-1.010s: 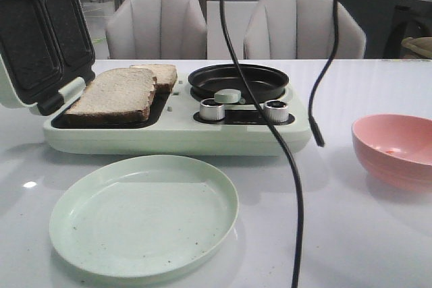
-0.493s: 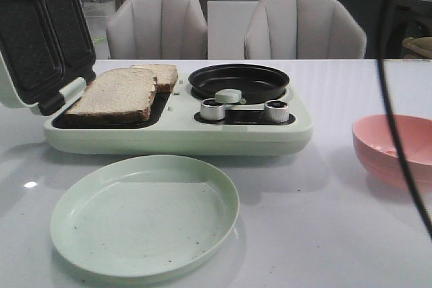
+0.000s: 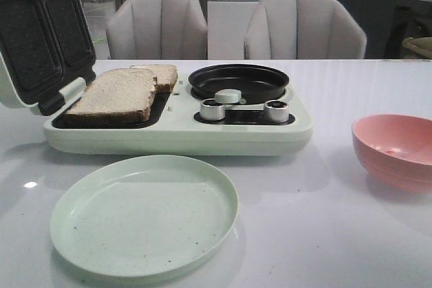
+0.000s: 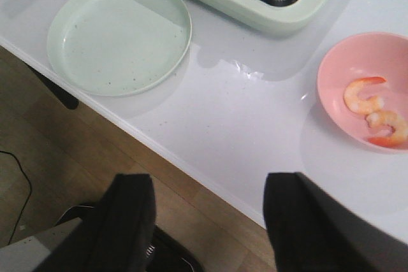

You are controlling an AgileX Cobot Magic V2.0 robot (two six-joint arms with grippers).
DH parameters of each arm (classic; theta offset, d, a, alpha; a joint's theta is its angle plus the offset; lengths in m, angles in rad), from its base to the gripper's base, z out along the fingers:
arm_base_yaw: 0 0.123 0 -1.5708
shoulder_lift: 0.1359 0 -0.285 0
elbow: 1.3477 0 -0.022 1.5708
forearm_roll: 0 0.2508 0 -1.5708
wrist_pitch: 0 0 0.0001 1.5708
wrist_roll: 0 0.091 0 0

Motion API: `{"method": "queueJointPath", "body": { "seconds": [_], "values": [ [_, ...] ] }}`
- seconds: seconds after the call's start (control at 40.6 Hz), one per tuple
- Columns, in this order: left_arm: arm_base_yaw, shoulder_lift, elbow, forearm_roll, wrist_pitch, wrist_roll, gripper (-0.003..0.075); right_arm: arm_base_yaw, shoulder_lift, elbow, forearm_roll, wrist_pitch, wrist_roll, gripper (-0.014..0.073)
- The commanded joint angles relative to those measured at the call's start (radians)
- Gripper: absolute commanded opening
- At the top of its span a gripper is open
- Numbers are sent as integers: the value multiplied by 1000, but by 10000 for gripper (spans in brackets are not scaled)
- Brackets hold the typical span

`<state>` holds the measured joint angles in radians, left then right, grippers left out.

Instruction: Make breakfast with bread and shrimp

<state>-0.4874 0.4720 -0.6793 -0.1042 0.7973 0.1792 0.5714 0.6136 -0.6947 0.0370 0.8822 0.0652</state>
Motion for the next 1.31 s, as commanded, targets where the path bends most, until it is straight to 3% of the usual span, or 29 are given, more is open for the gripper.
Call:
{"method": "queueJointPath", "body": {
  "seconds": [0.0,0.542,0.813,0.911,1.059,1.281],
  "values": [
    [-7,6,-25,-13,-80,-13,391,-2,-48,17,-27,-59,5,478],
    [-7,8,-25,-33,-71,-13,381,-2,-91,86,-26,-49,6,478],
    [-7,172,-89,82,176,-13,380,-2,-91,86,-26,-50,6,478],
    [-7,259,-102,158,188,-75,379,-2,-91,86,-26,-50,6,478],
    [12,401,-137,320,192,-208,302,-2,-91,86,-26,-50,6,478],
    [163,599,-243,253,162,-179,163,-2,-91,86,-26,-50,6,478]
  ]
}}
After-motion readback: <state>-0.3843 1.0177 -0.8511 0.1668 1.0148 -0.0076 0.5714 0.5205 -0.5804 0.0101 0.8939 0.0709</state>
